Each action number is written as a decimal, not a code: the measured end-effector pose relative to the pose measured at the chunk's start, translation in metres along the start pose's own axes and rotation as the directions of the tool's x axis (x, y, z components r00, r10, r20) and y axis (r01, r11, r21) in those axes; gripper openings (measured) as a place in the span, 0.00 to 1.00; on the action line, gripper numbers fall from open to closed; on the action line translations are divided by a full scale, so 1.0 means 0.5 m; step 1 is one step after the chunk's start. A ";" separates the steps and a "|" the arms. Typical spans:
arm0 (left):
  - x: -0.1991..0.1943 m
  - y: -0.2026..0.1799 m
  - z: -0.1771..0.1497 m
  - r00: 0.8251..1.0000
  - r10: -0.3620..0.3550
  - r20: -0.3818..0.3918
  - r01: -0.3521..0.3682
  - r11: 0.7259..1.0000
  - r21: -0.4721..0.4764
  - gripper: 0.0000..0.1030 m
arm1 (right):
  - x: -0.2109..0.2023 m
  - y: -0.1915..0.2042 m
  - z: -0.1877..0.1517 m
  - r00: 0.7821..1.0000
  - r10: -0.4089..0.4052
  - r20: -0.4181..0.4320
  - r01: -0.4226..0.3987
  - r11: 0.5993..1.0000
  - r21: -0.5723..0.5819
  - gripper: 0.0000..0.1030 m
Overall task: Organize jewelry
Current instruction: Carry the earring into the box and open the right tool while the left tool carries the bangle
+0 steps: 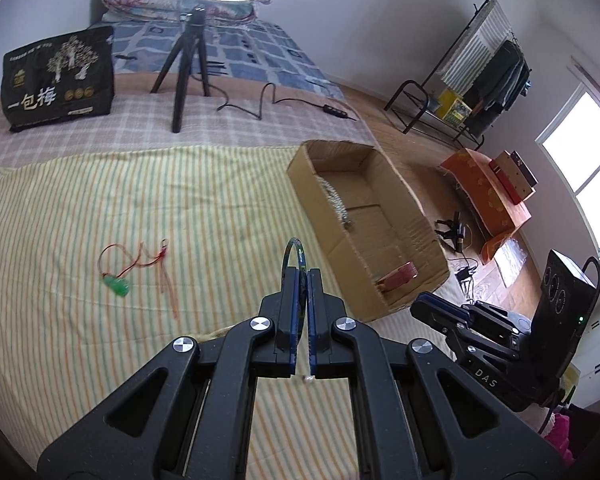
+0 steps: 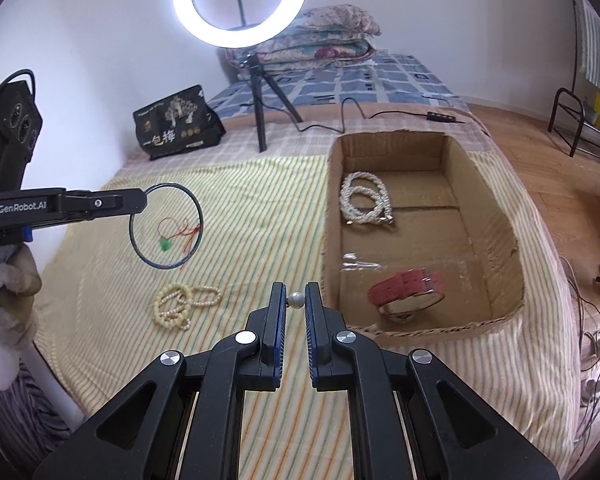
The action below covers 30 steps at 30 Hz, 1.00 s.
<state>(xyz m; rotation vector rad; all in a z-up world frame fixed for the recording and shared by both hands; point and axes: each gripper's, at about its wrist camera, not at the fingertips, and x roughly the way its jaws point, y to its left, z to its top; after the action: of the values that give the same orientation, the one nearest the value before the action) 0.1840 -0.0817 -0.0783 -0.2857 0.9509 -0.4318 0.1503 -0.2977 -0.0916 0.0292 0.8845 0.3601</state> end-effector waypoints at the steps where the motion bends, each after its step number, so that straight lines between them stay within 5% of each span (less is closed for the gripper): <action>1: 0.004 -0.010 0.004 1.000 -0.005 0.001 0.005 1.000 0.006 0.01 | -0.002 -0.006 0.002 1.000 -0.005 0.005 0.005 1.000 0.006 0.08; 15: 0.084 -0.133 0.053 0.997 -0.074 0.006 0.074 0.996 0.051 0.01 | -0.013 -0.120 0.015 0.997 -0.068 0.035 0.063 0.991 0.120 0.08; 30: 0.186 -0.173 0.067 0.997 -0.062 -0.042 0.065 0.996 0.061 0.01 | 0.008 -0.196 0.020 0.994 -0.111 0.020 0.106 0.977 0.183 0.08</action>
<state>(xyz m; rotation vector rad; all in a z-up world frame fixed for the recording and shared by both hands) 0.2392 -0.2005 -0.0905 -0.2519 0.9672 -0.5263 0.1890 -0.3873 -0.1052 0.1537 0.8831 0.1754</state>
